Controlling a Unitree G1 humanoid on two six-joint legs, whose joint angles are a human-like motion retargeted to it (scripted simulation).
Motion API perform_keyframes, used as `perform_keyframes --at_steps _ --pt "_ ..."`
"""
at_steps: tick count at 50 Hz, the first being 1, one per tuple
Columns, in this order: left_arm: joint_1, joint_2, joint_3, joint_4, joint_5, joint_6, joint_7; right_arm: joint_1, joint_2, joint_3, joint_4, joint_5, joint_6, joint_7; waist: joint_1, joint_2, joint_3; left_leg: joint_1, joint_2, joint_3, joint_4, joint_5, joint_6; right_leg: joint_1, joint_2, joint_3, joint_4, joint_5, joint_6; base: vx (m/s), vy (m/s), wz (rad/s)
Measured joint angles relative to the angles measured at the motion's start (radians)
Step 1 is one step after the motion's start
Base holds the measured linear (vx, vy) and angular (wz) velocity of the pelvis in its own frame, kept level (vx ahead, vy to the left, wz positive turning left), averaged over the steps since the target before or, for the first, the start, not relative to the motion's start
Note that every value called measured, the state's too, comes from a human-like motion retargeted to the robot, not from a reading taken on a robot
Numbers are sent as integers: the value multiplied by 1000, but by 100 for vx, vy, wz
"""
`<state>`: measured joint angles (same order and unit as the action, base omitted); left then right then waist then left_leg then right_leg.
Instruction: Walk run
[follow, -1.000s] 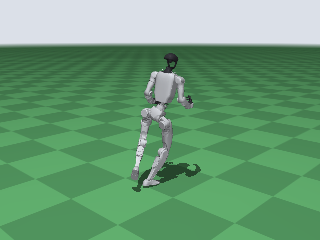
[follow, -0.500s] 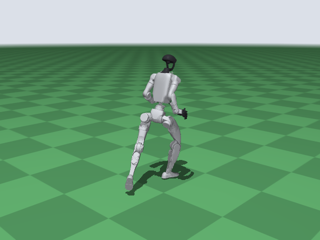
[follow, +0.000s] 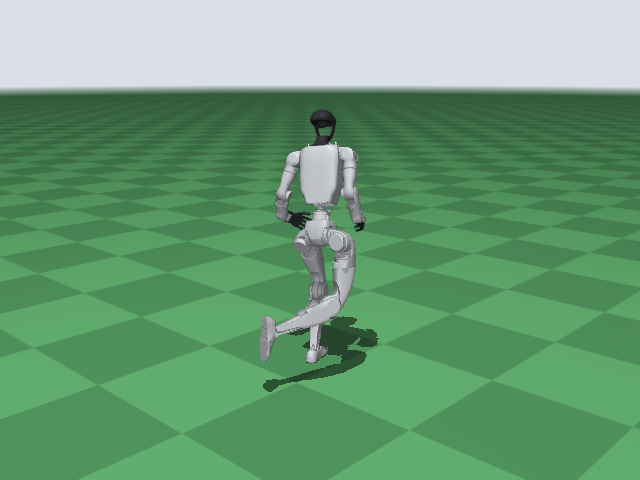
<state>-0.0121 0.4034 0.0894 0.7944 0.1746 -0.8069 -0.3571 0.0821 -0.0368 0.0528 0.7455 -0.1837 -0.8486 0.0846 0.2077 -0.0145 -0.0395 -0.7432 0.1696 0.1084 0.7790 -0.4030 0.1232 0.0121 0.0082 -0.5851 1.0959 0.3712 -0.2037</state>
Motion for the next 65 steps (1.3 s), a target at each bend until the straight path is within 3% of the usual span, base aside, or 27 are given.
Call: perform_keyframes --at_steps 2,4,8,10,13,15,17,20,22,24,26,28,30,32,33,35,37,40,42,44,47,50,52,54,57,60,65 --pt "-4 47 -24 19 -95 70 -177 120 -7 5 105 -12 17 -26 -174 34 -35 243 -90 -9 -93 -95 6 -285 -57 42 252 -123 57 250 -27 128" --pt "-5 15 -8 -63 -117 156 -249 186 -29 -26 133 50 -29 81 -396 -4 -135 381 -206 69 -280 -12 -21 -619 -234 95 330 -274 120 228 -48 180" --pt "39 -30 -47 -309 -136 146 -147 316 -127 -94 66 123 -142 141 -630 12 -147 778 -237 139 -599 636 -183 -842 -413 41 -77 -412 115 254 -91 159" --pt "53 -59 -117 -421 -158 174 -94 334 -154 -109 26 113 -141 135 -683 14 -133 901 -244 159 -623 808 -163 -828 -392 28 -439 -478 172 238 -102 72" --pt "94 -117 -105 -469 -214 314 -120 123 -138 -123 91 44 -2 201 -682 -72 -131 1019 -327 402 -591 800 -162 -826 -372 154 -631 -563 231 234 -105 -91" --pt "112 -219 -72 -355 -225 370 -196 -70 -105 -104 185 63 112 314 -636 -149 -102 1048 -379 470 -464 719 -160 -748 -381 249 -623 -442 217 269 -82 -164" --pt "136 -253 7 -226 -190 299 -210 -234 -85 -23 206 153 170 398 -545 -210 -66 977 -414 567 -250 639 -73 -677 -329 489 -442 -652 214 277 -70 -165" --pt "230 -221 48 -15 -49 169 -152 -309 -34 36 135 120 281 418 -353 -306 -104 657 -392 603 43 425 43 -431 -489 392 -438 -801 297 345 -83 -20" --pt "243 -201 80 88 -11 121 -147 -305 -19 9 17 70 355 432 -193 -247 -124 358 -238 503 116 300 -4 -185 -314 235 -668 -641 324 329 -92 26" --pt "260 -130 95 121 -28 68 -171 -278 -51 37 -126 55 364 403 -39 -184 -96 165 -160 387 10 234 -51 29 -130 203 -879 -282 314 260 -72 -99" --pt "279 -39 80 118 -45 26 -162 -267 -68 66 -205 86 342 349 87 -184 -63 52 -165 310 -241 231 -84 145 -103 190 -951 66 352 322 -80 -155" --pt "248 18 42 100 -65 3 -133 -259 -51 71 -220 143 336 343 155 -185 -34 -15 -196 164 -468 238 -104 181 -83 215 -834 152 319 187 -70 -64" --pt "162 -3 28 86 -52 0 -94 -235 5 -5 -168 149 386 412 146 -110 -42 -55 -141 42 -522 221 -131 211 -27 34 -687 152 157 309 -61 54" --pt "75 -40 28 60 -25 2 -74 -181 34 -43 -77 173 400 402 110 -3 -3 -21 -76 12 -361 338 -67 187 21 -14 -396 75 35 296 -59 75" --pt "29 -55 25 42 -8 13 -90 -146 41 -46 -25 191 372 342 44 21 4 -11 -44 -13 -178 176 -41 90 39 -6 -212 28 29 233 -50 110" --pt "-19 -116 -35 6 14 78 -128 -11 57 -86 86 191 322 192 -16 36 25 137 -46 -33 -63 -8 -55 -156 3 83 158 -91 49 346 -53 72" --pt "7 -145 -11 -64 -11 122 -214 136 40 -47 127 159 295 180 -268 -13 -115 320 -198 -5 -259 -9 -49 -531 -140 130 331 -251 129 393 -63 142" --pt "60 -102 -38 -317 -76 164 -254 273 -87 -91 57 -25 138 86 -582 -18 -215 656 -318 61 -594 327 -123 -836 -351 78 160 -432 106 226 -54 212" --pt "50 -96 -73 -426 -86 164 -247 342 -130 -128 -24 -59 -14 -64 -650 39 -193 792 -242 139 -645 720 -225 -865 -340 26 -206 -446 162 160 -49 158" --pt "41 -84 -130 -506 -147 182 -225 338 -134 -152 -56 -65 -54 -127 -694 28 -167 904 -230 247 -645 841 -248 -852 -338 52 -536 -513 187 237 -115 85" --pt "32 -73 -131 -482 -269 274 -304 134 -109 -179 13 -63 59 -9 -696 -87 -150 985 -304 384 -543 819 -174 -857 -379 194 -708 -577 154 144 -79 -44" --pt "34 -144 -59 -283 -295 401 -522 -123 -174 -207 89 -124 74 -118 -620 -210 -91 932 -344 403 -224 680 -107 -735 -396 354 -596 -512 147 231 -91 -88" --pt "43 -174 6 -141 -229 328 -466 -282 -181 -235 153 -137 79 -93 -509 -261 -104 744 -406 422 -25 600 -3 -714 -486 392 -360 -739 208 366 -135 -61" --pt "86 -198 27 -44 -171 281 -439 -325 -179 -241 151 -33 194 77 -356 -295 -96 505 -358 421 140 467 25 -504 -426 392 -449 -791 288 299 -110 -46" --pt "139 -241 50 30 -164 249 -417 -326 -175 -140 23 86 449 240 -93 -212 -95 187 -223 378 83 331 -32 -143 -188 173 -773 -528 297 268 -98 -166" --pt "227 -221 111 -39 -176 155 -323 -282 -125 -20 -191 124 420 330 54 -191 -47 40 -151 334 -226 262 -116 119 -81 174 -975 48 344 236 -73 -222" --pt "143 -107 115 -144 -101 51 -101 -194 42 -39 -332 212 354 335 94 -42 -38 -33 -60 109 -528 117 -199 261 85 12 -733 107 133 295 -51 -17"
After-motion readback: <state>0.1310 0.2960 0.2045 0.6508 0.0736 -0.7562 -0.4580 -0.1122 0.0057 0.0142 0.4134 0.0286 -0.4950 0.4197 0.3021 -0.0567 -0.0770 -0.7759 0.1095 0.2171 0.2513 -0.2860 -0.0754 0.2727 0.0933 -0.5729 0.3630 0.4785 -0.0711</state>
